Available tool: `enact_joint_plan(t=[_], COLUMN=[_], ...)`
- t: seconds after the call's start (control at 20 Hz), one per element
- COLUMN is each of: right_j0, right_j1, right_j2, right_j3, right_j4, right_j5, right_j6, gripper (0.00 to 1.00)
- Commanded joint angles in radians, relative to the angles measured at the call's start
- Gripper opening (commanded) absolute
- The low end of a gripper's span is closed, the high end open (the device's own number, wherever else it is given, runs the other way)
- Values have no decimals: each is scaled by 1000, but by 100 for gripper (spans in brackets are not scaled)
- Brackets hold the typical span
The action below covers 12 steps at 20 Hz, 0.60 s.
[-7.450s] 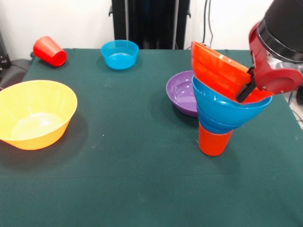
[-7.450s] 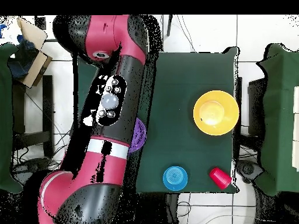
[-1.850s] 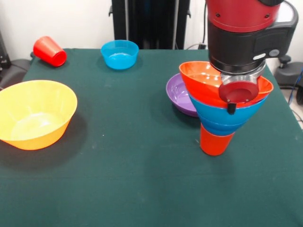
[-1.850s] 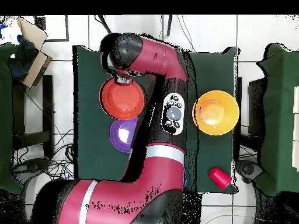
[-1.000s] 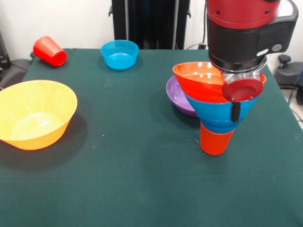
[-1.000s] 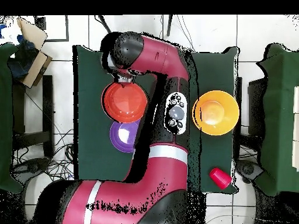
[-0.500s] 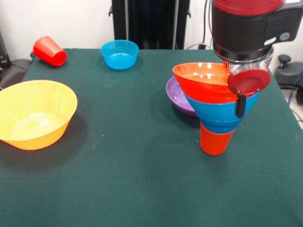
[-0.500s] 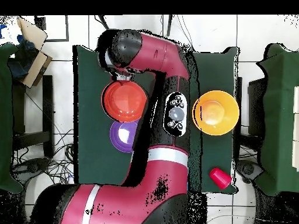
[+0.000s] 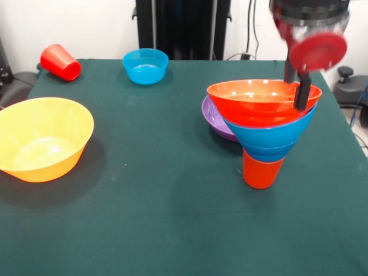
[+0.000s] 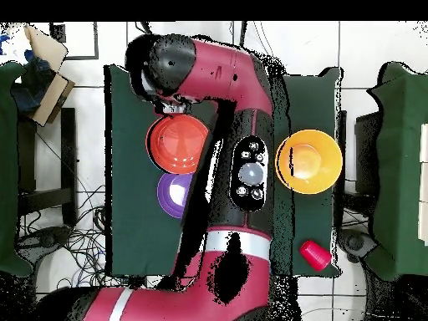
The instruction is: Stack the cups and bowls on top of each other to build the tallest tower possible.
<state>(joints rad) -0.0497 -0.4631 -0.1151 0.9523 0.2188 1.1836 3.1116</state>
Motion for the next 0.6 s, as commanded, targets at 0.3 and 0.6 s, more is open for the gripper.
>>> enact_joint_plan(t=[0.3, 0.6], right_j0=[-9, -58], right_j1=[-188, -254], right_j2=[37, 44], right_j3=[114, 128], right_j4=[-156, -228], right_j5=[234, 270], right_j6=[-314, -418], gripper=[100, 100])
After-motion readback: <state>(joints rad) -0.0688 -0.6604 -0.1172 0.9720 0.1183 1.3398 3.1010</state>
